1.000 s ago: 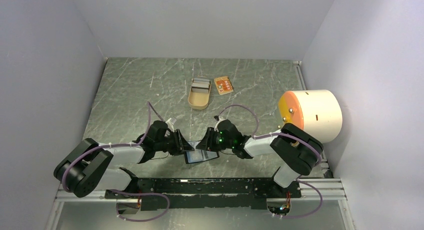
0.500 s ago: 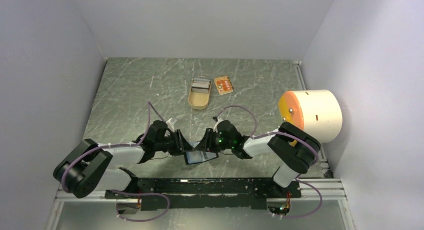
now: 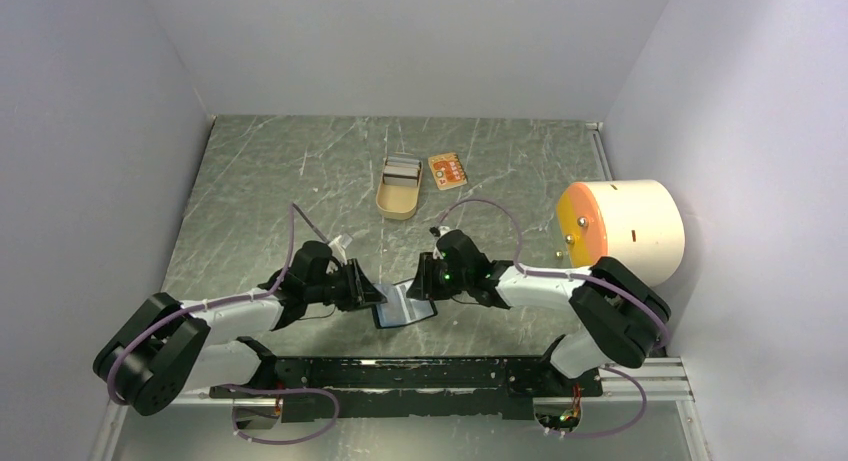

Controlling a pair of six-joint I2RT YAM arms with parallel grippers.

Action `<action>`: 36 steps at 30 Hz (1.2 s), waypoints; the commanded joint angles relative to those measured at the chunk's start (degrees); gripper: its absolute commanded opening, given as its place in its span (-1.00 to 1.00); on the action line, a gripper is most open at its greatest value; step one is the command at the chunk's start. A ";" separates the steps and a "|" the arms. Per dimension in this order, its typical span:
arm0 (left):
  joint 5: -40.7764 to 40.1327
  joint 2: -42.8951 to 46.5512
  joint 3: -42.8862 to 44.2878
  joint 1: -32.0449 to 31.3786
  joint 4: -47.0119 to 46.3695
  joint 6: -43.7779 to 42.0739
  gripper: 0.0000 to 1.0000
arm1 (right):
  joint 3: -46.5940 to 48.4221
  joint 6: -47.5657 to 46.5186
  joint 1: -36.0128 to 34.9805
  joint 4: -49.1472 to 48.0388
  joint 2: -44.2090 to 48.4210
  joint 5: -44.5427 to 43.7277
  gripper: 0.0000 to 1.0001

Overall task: Put the credit cards into the card holder
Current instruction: Insert the credit card into the card holder, then turn over the card slot in the card holder.

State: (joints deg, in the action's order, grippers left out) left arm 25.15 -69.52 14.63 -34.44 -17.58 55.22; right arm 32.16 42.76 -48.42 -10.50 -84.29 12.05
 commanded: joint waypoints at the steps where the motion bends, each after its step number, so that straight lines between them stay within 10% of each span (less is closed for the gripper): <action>1: -0.85 1.51 2.31 0.18 1.77 -0.85 -0.31 | 3.37 -4.92 0.95 7.94 -0.16 -2.91 -0.30; 16: -1.83 6.32 2.06 0.18 4.26 -1.14 -0.66 | 0.82 -4.50 1.05 6.73 -1.40 -5.33 -0.31; 36: -0.57 -1.41 4.23 0.13 0.88 -2.16 -0.60 | -6.13 -0.81 0.78 -0.22 0.79 -2.92 -0.31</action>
State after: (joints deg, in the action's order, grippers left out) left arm 24.23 -69.08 17.26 -34.44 -14.35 54.17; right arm 28.34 41.50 -47.53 -13.06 -82.89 8.29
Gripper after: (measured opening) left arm 0.199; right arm 0.345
